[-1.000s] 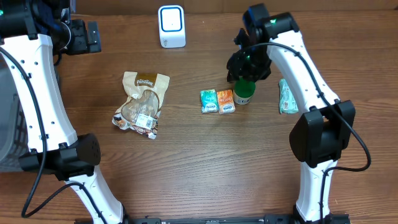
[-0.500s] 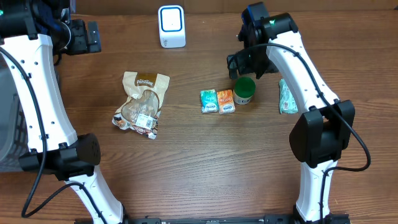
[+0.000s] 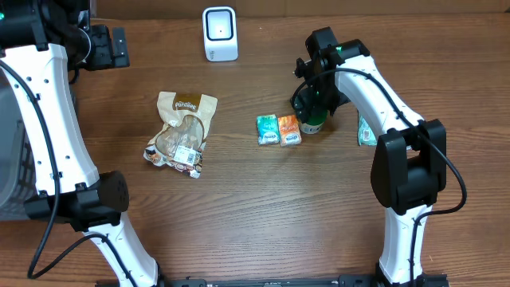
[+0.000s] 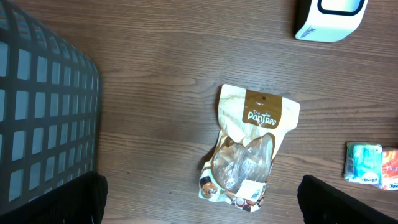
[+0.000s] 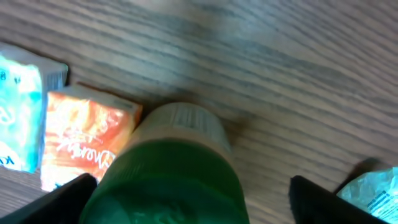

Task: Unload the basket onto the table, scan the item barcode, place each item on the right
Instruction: 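Lift the green-lidded jar and hold it under the white scanner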

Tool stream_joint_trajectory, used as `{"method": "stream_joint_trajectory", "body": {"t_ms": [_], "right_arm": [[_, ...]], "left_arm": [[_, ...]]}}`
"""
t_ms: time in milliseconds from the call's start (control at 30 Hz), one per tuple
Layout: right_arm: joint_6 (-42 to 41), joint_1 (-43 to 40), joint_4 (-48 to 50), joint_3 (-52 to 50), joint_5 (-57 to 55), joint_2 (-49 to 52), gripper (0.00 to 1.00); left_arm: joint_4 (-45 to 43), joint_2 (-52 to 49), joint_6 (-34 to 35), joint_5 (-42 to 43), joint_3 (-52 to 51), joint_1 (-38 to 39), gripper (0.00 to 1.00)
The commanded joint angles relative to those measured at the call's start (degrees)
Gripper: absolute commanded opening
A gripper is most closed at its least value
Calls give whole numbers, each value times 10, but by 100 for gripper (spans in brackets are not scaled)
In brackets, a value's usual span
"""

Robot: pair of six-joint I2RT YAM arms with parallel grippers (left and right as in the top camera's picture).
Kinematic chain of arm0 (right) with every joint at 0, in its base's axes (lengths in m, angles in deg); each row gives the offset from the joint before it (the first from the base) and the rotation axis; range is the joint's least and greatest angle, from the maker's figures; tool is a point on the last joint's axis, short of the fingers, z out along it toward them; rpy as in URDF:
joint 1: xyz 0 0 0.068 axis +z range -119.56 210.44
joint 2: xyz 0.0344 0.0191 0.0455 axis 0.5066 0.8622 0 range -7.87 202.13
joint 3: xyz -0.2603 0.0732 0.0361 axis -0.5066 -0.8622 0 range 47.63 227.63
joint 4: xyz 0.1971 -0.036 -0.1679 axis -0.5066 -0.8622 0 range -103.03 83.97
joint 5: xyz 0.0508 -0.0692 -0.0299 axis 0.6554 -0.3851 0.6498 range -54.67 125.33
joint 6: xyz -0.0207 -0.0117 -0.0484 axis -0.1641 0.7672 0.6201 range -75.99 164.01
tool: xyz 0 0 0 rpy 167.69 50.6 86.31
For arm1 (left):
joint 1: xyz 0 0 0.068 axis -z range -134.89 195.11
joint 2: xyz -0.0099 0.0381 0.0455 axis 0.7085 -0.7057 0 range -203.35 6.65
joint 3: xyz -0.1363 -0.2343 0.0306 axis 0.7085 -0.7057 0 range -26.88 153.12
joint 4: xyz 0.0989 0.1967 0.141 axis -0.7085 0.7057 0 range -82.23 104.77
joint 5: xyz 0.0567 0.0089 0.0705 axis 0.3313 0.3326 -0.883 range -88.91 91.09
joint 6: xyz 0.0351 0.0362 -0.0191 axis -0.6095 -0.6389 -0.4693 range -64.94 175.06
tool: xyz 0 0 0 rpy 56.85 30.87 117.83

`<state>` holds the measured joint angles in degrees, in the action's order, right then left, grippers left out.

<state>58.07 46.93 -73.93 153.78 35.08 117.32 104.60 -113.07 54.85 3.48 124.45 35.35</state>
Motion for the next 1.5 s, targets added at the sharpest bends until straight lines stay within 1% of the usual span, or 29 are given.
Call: {"method": "stream_joint_trajectory", "body": {"t_ms": [0,33,133,233,367,467,500,533,567,700,733,867,967,1033,1167,1333,1467], "right_arm": [[10,-3,6,-1,-1,-13,86],[10,-3,6,-1,-1,-13,81],[-5,-1,5,1,-1,-13,72],[-39,0,0,3,-1,-13,66],[-131,0,-23,29,-1,-14,57],[-223,-2,-45,64,8,-14,56],[-259,-2,-56,84,28,-14,56],[-284,-2,-64,101,52,-14,54],[-299,-2,-71,114,73,-14,50],[-345,-2,-78,169,192,-14,45],[-356,-2,-74,180,227,-14,43],[-408,-2,-39,203,349,-14,42],[-429,-2,21,204,419,-14,40],[-429,0,48,204,412,-14,36],[-429,12,98,204,356,-14,36],[-393,51,170,204,232,-14,38],[-391,88,225,202,123,-14,38]], "left_arm": [[0,-1,-7,6,-1,0,99],[0,-1,-7,6,-1,0,99],[0,-1,-7,6,-1,0,99],[0,-1,-7,6,-1,0,100],[0,-1,-7,6,-1,0,99],[0,-1,-7,6,-1,0,100],[0,-1,-7,6,-1,0,100],[0,-1,-7,6,-1,0,100],[0,-1,-7,6,-1,0,99],[0,-1,-7,6,-1,0,100],[0,-1,-7,6,-1,0,100],[0,-1,-7,6,-1,0,100],[0,-1,-7,6,-1,0,99],[0,-1,-7,6,-1,0,99],[0,-1,-7,6,-1,0,100],[0,-1,-7,6,-1,0,99],[0,-1,-7,6,-1,0,100]]}}
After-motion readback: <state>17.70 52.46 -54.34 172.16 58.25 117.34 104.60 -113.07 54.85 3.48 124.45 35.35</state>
